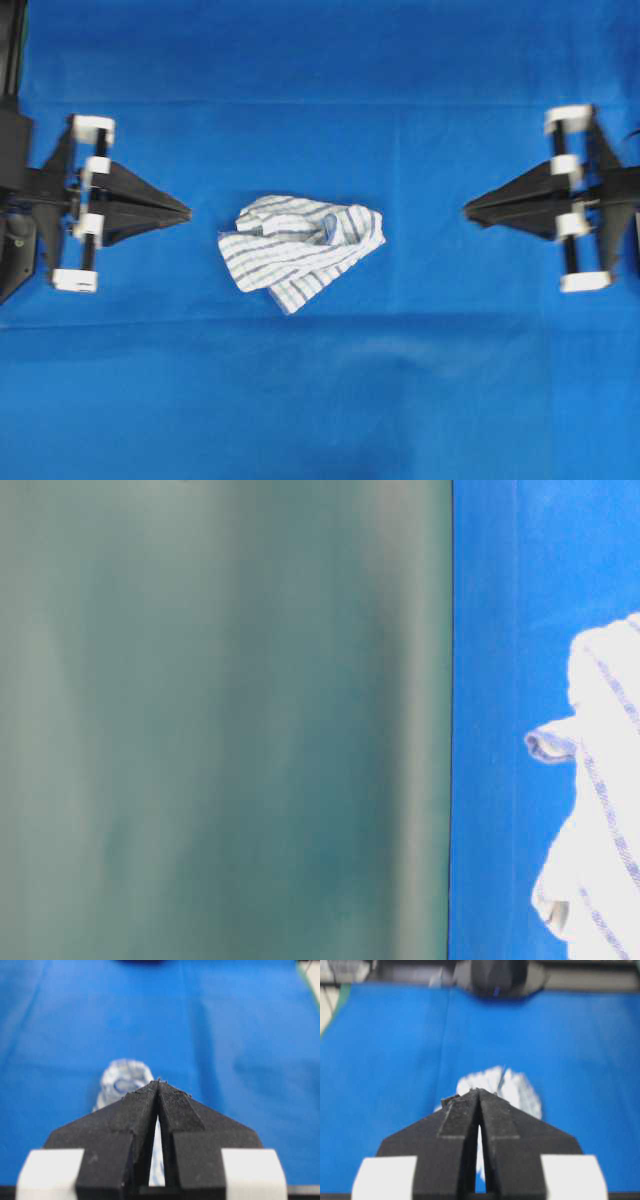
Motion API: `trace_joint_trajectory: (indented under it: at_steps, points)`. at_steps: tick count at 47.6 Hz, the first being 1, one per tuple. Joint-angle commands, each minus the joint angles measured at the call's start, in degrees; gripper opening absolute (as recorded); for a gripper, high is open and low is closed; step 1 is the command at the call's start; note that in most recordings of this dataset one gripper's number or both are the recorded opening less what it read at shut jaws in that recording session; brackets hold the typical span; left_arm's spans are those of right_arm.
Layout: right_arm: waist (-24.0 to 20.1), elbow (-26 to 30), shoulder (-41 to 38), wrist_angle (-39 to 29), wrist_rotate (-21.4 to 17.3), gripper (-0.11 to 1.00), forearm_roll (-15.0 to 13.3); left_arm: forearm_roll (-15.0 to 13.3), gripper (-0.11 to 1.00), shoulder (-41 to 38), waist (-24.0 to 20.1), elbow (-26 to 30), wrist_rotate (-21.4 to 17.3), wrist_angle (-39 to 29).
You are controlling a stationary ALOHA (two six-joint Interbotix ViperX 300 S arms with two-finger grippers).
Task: Lift the towel with both arms.
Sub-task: 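Move both grippers inward toward the striped towel's edges, then close both grippers on opposite edges of the striped towel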
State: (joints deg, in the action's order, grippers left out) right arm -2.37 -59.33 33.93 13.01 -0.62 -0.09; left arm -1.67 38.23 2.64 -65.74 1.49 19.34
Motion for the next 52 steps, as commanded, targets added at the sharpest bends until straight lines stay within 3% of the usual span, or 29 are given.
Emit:
trace_joint_trajectory:
  at_steps: [1,4,7,15,18,24,38,52]
  points:
    - [-0.44,2.55,-4.04,0.26,-0.53,0.01,0.35,-0.09,0.01,-3.25,0.09,2.02,0.0,0.7]
    - [-0.44,4.04,-7.47,0.0,-1.41,0.01,0.35,-0.09,0.05,-6.15,0.26,2.64,0.0,0.7]
    - [-0.44,5.63,-10.9,-0.35,-2.02,0.06,0.35,-0.09,0.18,-8.79,0.26,2.99,0.0,0.7]
    - [-0.44,8.96,-21.09,-1.05,-2.02,0.54,0.18,-0.09,0.69,-17.14,0.53,3.78,0.09,2.72]
    - [-0.44,9.93,-24.43,-0.88,-2.02,0.63,0.09,-0.09,0.82,-19.78,0.79,4.13,0.0,4.22]
    - [-0.44,12.57,-30.15,-1.23,-2.37,0.56,0.18,0.0,0.82,-25.05,1.05,4.48,-0.09,6.06]
    - [-0.62,17.05,-39.11,-2.11,-2.37,0.57,0.09,-0.09,0.81,-35.33,1.05,6.24,0.0,10.63]
    - [-0.18,19.42,-44.74,-2.29,-2.55,0.57,0.35,-0.09,0.81,-43.51,1.05,8.88,0.0,10.99]
